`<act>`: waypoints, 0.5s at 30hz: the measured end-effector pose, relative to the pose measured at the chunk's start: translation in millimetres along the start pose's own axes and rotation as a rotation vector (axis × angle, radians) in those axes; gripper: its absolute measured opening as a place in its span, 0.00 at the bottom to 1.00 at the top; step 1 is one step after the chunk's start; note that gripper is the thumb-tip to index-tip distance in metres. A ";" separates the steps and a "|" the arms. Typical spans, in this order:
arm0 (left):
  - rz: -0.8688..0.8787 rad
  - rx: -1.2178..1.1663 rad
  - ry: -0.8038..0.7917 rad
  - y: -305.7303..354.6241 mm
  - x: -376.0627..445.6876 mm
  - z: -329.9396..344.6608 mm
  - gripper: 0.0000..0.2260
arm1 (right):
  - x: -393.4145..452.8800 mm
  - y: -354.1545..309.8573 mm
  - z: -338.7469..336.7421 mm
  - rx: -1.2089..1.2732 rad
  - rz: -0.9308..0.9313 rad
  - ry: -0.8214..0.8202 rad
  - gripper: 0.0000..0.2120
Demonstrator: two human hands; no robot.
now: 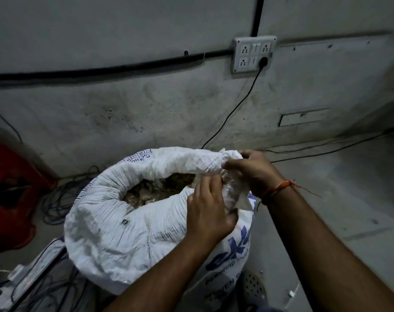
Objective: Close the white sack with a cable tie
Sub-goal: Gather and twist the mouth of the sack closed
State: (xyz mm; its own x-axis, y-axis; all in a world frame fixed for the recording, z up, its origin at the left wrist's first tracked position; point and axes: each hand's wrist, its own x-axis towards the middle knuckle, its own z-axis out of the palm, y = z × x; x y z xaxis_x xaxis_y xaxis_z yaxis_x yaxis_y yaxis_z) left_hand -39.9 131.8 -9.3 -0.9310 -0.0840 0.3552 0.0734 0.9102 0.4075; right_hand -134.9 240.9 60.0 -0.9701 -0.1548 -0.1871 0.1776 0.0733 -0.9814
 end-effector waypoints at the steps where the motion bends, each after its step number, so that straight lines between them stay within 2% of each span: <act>1: -0.008 -0.033 0.014 -0.4 -2.1 -0.1 0.29 | -3.6 0.3 0.1 -0.002 0.002 -0.025 0.10; 3: -0.016 -0.123 0.006 -5.0 -3.9 -4.3 0.22 | -10.0 4.8 -0.8 -0.054 -0.062 -0.062 0.16; 5: 0.019 -0.171 -0.025 -14.3 -1.8 -13.0 0.16 | -12.6 13.0 -6.7 -0.277 -0.218 -0.036 0.19; 7: 0.115 -0.180 -0.032 -26.8 5.7 -24.3 0.15 | -13.4 17.5 -15.5 -0.515 -0.308 -0.002 0.18; 9: 0.263 -0.169 0.006 -37.2 19.0 -37.0 0.13 | -15.1 17.0 -22.1 -0.597 -0.337 -0.011 0.15; 11: 0.421 -0.159 0.024 -42.0 35.9 -51.5 0.11 | -22.1 7.3 -25.0 -0.569 -0.341 -0.083 0.16; 15: 0.697 -0.033 -0.038 -42.4 74.8 -84.0 0.10 | -24.3 -19.9 -28.9 -0.306 -0.322 -0.290 0.15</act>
State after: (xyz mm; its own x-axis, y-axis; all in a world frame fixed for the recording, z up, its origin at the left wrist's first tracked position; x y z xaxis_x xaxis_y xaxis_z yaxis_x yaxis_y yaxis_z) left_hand -82.7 52.9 70.7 -0.6749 0.5297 0.5138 0.6682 0.7340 0.1210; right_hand -119.7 271.7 85.3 -0.8740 -0.4801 0.0748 -0.2205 0.2549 -0.9415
